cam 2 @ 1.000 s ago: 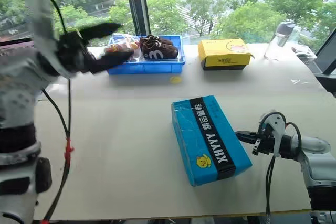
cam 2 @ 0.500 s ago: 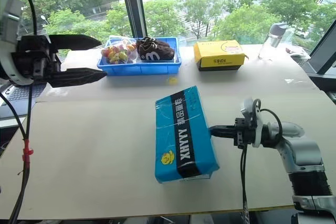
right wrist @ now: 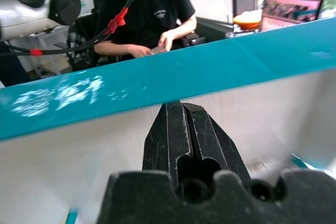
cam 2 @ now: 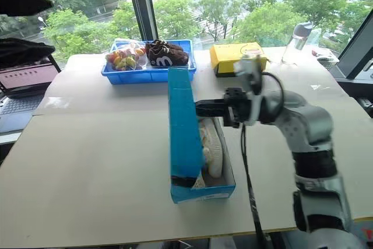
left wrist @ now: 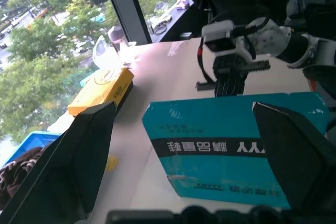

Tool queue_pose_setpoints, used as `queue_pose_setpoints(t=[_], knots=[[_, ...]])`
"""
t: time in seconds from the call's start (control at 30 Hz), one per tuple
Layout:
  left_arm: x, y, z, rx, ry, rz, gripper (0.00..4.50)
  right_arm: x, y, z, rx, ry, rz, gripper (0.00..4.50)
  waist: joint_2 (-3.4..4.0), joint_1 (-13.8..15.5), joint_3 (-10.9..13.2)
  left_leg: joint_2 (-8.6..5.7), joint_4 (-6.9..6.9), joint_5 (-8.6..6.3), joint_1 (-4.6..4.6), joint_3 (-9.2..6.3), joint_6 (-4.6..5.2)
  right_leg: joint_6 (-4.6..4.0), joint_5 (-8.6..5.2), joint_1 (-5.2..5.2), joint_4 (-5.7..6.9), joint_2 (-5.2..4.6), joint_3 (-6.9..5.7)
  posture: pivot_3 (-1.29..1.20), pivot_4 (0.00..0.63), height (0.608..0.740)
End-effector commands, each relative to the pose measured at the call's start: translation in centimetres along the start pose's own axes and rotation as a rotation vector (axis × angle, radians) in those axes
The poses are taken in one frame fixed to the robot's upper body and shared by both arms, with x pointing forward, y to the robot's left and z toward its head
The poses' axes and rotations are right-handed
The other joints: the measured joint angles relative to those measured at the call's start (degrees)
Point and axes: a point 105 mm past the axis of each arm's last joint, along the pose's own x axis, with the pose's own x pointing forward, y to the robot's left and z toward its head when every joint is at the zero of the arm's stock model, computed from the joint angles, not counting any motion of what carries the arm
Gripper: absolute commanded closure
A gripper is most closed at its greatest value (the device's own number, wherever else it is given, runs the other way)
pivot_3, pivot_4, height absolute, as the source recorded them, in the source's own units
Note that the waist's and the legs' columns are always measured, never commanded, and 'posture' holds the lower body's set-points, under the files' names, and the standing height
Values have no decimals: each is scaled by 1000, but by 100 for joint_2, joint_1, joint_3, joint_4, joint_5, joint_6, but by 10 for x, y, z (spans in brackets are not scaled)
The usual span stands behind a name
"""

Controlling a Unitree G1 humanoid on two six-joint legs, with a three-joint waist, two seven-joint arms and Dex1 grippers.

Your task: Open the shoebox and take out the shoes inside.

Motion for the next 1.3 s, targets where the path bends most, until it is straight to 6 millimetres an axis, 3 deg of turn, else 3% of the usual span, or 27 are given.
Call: queue_pose_setpoints(t=[0.03, 0.17, 0.3, 0.4, 0.5, 0.7, 0.83, 0.97, 1.17, 1.3], knots=[[1, -1, 4, 31, -7, 19, 36, 30, -4, -14, -59, 77, -56, 4500, 0, 10, 0, -1, 1, 3, -4, 1, -5, 0, 0, -6, 6, 0, 2, 0, 150, 740], [5, -2, 0, 46, 11, 21, 36, 22, -17, -12, -106, 106, -134, 4500, -9, 88, 2, -12, 14, 14, -15, 1, -23, 0, 0, -14, 7, -2, -1, 0, 150, 740], [6, -3, -5, 41, 28, 14, 36, -14, -20, 10, -275, 166, -159, 4500, -12, 97, 4, -14, 14, 12, -27, 7, -20, 0, 1, -18, 2, -3, -1, 0, 150, 740], [8, -6, -9, 31, 30, -4, 36, -40, -14, 32, -280, 184, -159, 4500, -14, 92, 6, -11, 11, 12, -32, 13, -20, 0, 1, -33, -4, 0, 0, 0, 150, 740], [13, -6, -17, 17, 33, -26, 36, -59, 1, 30, -358, 300, -113, 4500, -15, 74, 6, -4, 7, 10, -36, 21, -18, 0, 1, -46, 3, 4, 9, 0, 150, 740], [19, -1, -37, 21, 87, -48, 0, -69, 23, 2, -379, 448, -8, 2729, -18, 34, 8, 2, 8, -2, -32, 37, -1, 0, 1, -45, 8, 6, 17, 0, 150, 740], [21, 3, -57, 24, 162, -56, 0, -64, 7, -29, -523, 593, -53, 1351, -18, 17, 8, 2, 9, -2, -27, 45, 0, -1, 1, -46, 14, 7, 27, 0, 150, 740], [20, 3, -64, 29, 201, -75, 0, -63, 8, -38, -554, 613, -24, 70, -19, 33, 8, 1, 10, 10, -45, 51, -20, -1, 1, -72, 17, 7, 31, 0, 150, 740], [19, 4, -64, 34, 195, -81, 0, -68, 20, -54, -505, 656, 67, 70, -19, 65, 8, 1, 17, 11, -76, 51, -21, -2, 2, -96, 14, 6, 29, 0, 150, 740], [18, 4, -64, 35, 195, -83, 0, -75, 15, -63, -497, 694, 72, 70, -19, 74, 8, 0, 23, 10, -75, 51, -19, -2, 2, -93, 15, 6, 30, 0, 150, 740]])
